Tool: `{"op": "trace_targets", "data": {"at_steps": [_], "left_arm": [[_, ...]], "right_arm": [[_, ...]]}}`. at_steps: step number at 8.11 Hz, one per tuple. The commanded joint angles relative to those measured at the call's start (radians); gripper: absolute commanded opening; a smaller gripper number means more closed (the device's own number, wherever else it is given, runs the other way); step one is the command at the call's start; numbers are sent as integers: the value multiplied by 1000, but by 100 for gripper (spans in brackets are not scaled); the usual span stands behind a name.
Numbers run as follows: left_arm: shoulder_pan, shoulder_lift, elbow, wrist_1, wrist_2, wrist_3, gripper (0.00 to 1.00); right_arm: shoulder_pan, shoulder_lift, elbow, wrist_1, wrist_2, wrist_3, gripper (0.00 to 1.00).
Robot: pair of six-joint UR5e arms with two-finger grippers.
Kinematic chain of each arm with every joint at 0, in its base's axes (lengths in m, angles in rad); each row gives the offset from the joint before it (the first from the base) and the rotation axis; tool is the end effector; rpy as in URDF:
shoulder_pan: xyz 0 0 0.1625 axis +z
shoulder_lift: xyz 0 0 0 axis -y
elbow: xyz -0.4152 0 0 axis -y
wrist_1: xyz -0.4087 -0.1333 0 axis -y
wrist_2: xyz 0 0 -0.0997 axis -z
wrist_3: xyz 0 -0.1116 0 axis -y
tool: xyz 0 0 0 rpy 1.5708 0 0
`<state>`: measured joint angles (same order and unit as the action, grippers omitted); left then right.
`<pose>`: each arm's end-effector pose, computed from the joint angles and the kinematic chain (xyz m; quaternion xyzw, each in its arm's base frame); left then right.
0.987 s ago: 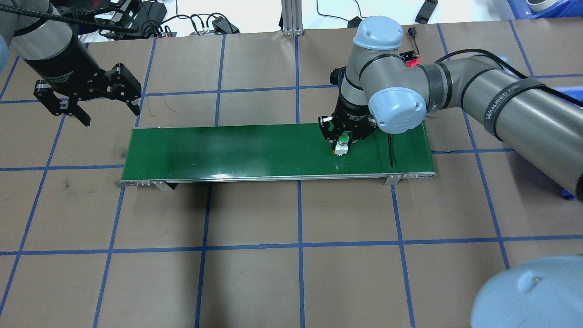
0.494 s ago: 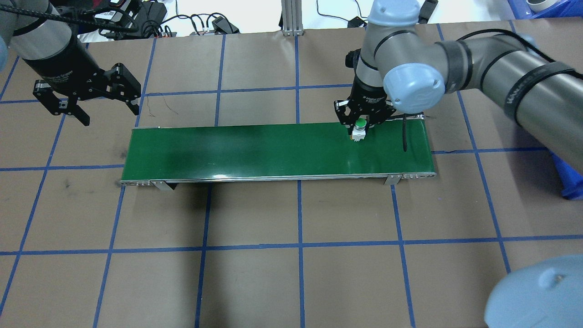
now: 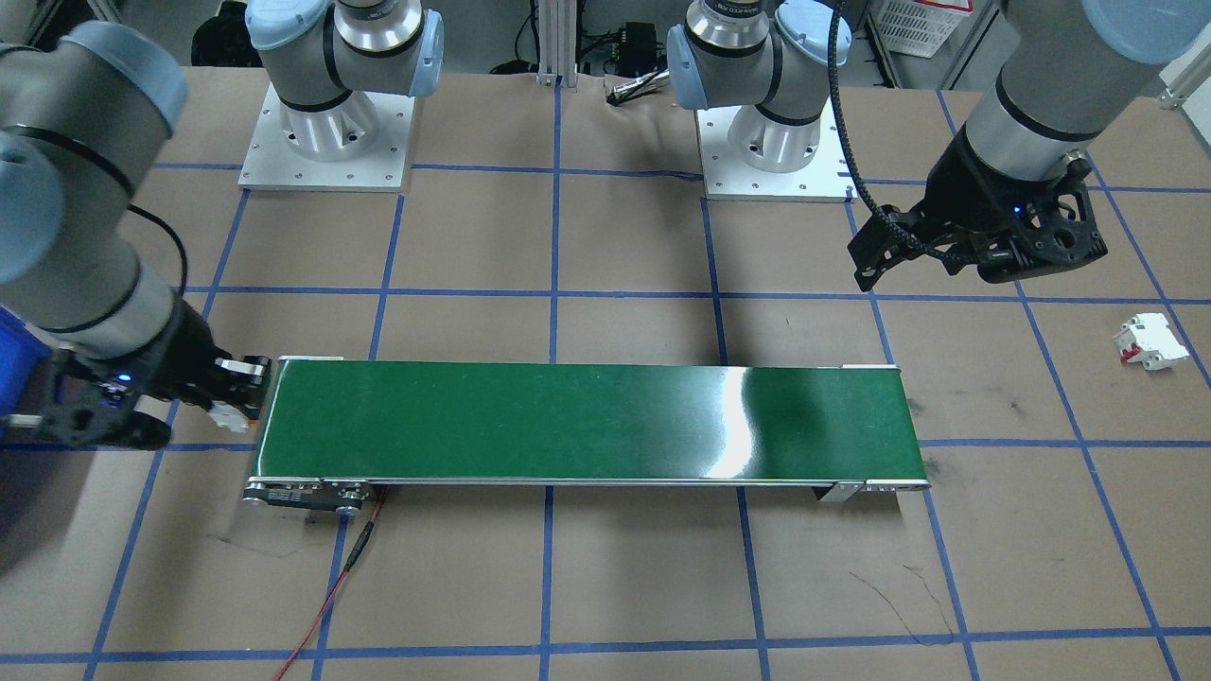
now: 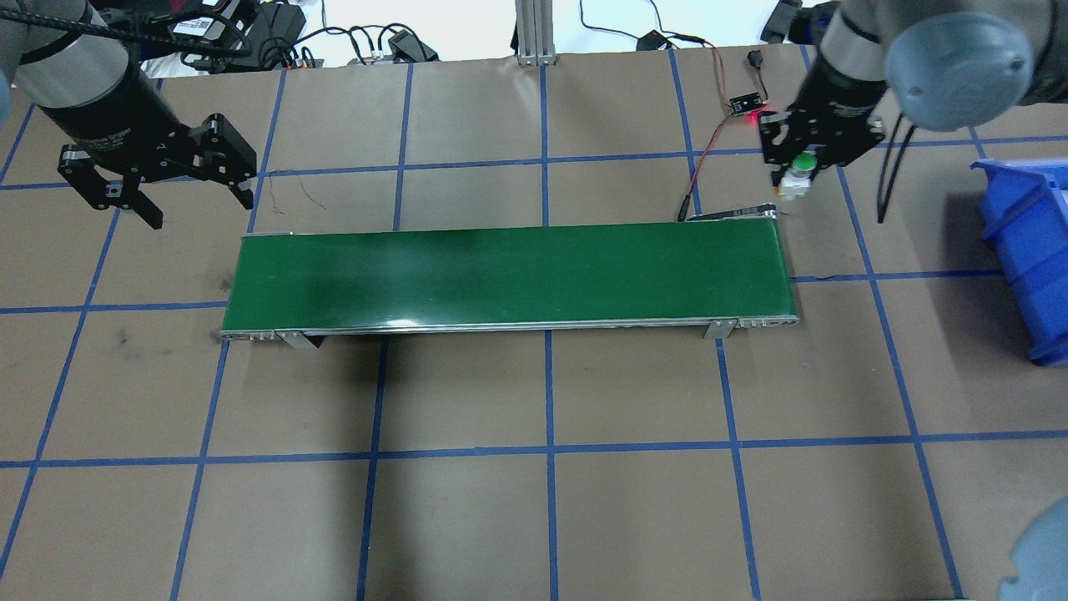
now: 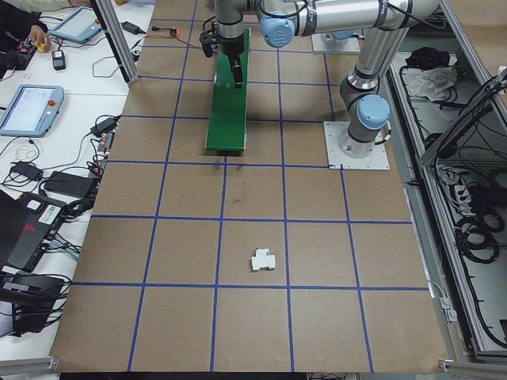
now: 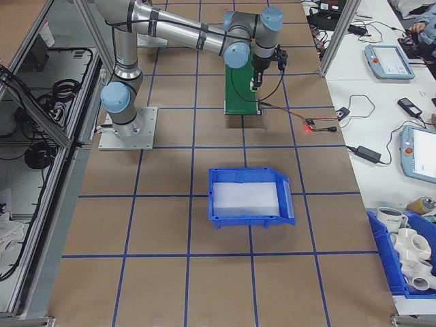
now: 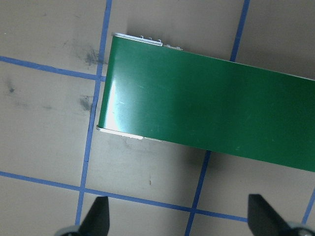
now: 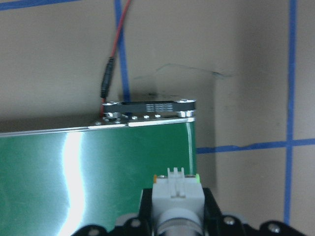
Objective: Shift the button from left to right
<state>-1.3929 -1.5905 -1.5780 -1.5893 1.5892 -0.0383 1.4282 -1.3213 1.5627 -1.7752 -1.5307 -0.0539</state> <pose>-0.0387 -0.5264 0.4506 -0.1076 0.9939 0.0233 0.0076 0.0518 -0.6084 0.3520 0.0447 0.9986 0.0164 0.0218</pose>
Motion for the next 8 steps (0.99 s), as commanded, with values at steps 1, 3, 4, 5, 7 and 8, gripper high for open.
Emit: {"op": "trace_targets", "data": {"at_steps": [1,3,4,5,7,8], "left_arm": [[0,3,-2,0,0,0,100],[0,-3,6,2,0,0,100],[0,-6,1,2,-2,-2,100],[0,-3,1,2,0,-2,100],[0,0,-3,3,0,-3,100],[0,0,-4,3,0,-5,100]], "right_arm": [[-265,-70,-4,89,-46,-272,0],[-421,-90,-6,74,-138,-468,0],[-490,-78,-16,66,-149,-519,0],[-533,-56,-42,65,-149,-559,0],[-595,-19,-72,60,-137,-680,0],[-609,23,-84,22,-135,-726,0]]}}
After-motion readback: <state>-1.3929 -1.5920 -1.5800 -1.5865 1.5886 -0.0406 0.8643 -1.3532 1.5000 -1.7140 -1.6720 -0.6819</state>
